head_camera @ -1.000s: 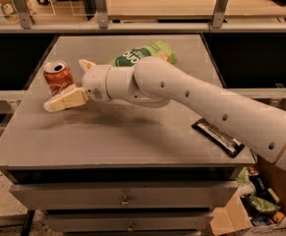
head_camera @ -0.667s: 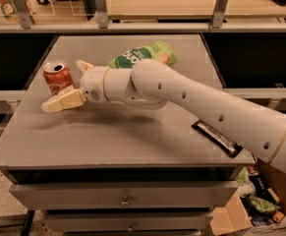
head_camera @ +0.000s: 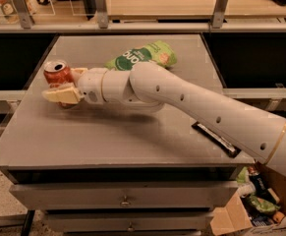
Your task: Knock coke can over
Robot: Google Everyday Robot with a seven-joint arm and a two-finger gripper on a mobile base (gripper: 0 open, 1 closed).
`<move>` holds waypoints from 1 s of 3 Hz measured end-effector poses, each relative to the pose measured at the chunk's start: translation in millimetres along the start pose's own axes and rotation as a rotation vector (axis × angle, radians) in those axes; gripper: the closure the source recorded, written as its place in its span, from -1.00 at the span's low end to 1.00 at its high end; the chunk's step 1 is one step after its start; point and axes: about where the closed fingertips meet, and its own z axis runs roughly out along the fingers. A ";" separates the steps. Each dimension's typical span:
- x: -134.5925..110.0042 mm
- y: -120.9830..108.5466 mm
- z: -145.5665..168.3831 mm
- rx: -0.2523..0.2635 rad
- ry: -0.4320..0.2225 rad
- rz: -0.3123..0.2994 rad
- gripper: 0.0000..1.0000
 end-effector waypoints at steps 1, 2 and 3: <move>-4.1 -1.4 -2.6 0.008 -0.017 0.008 0.22; -12.4 -7.4 -14.4 0.033 -0.004 0.009 0.69; -24.6 -13.0 -29.3 0.044 0.069 -0.023 1.00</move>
Offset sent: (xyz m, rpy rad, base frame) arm 0.0106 -0.0365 0.0278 -0.0163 0.0052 -0.0801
